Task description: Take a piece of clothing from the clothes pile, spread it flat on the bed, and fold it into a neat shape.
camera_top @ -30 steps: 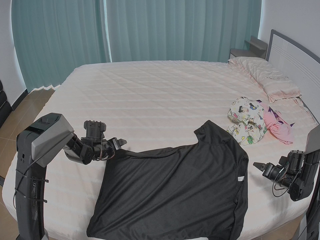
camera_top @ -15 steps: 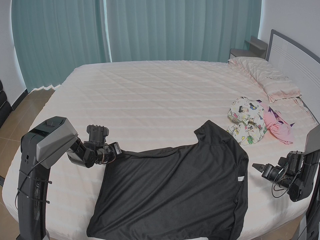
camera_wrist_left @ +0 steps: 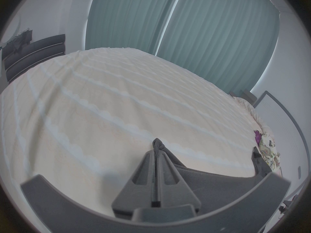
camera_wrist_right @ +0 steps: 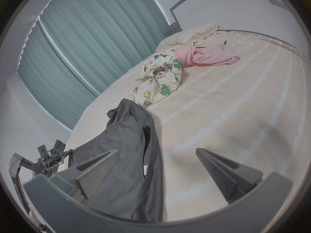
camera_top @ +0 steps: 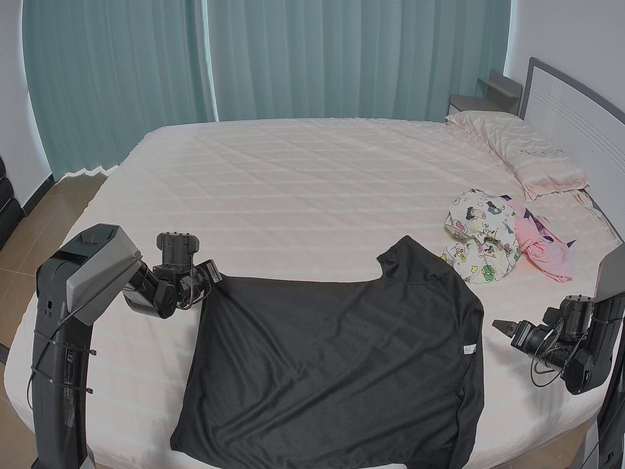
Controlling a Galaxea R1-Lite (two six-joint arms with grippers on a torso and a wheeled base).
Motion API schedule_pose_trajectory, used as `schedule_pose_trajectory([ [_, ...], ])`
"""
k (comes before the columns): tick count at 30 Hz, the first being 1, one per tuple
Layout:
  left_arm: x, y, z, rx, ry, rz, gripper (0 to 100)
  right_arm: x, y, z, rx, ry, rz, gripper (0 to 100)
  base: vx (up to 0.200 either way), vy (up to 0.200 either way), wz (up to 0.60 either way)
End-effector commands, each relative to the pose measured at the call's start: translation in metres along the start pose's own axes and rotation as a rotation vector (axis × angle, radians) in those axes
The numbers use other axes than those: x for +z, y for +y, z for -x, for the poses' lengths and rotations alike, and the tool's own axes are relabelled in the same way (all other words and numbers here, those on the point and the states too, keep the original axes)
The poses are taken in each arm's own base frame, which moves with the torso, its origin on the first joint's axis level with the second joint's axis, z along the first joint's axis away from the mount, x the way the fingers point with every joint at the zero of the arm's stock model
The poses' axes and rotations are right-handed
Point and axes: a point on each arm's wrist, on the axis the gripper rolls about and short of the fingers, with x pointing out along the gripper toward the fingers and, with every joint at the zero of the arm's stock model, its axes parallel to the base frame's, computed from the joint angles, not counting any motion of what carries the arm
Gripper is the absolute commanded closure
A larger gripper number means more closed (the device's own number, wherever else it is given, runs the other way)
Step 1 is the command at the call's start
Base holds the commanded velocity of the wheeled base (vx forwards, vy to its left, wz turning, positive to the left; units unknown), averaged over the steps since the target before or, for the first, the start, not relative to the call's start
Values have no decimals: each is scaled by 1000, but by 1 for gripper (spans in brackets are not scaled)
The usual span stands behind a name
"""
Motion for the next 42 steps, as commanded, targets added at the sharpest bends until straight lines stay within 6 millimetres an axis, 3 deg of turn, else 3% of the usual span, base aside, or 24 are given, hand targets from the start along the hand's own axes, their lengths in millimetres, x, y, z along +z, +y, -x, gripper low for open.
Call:
schedule_pose_trajectory([
  [1,3,5,-3,12,-9,7,100,0,0,0,0,2,1,0,0,0,0],
  [14,22,32,-12,60,-46,42,100,0,1,0,3,1,2,0,0,0,0],
  [20,24,34,-12,64,-48,48,100,-1,1,0,4,3,2,0,0,0,0],
  [21,25,33,-10,61,-49,56,0,-1,1,0,4,3,2,0,0,0,0],
  [26,25,30,-8,60,-32,80,0,-1,1,0,3,4,2,0,0,0,0],
  [30,34,29,14,67,10,114,0,-1,1,0,3,4,2,0,0,0,0],
  [32,42,24,38,8,40,174,0,-1,1,0,3,4,2,0,0,0,0],
  [33,42,24,38,8,40,174,0,-1,1,0,3,4,2,0,0,0,0],
  [34,45,21,65,-57,89,231,0,0,1,0,4,1,3,0,0,0,0],
  [35,43,21,88,-97,135,256,0,-1,1,1,4,3,2,0,0,0,0],
  [37,32,23,115,-108,196,262,0,-2,3,0,7,7,5,0,0,0,0],
  [42,1,20,163,-94,301,286,0,-5,5,2,12,21,0,0,0,0,0],
])
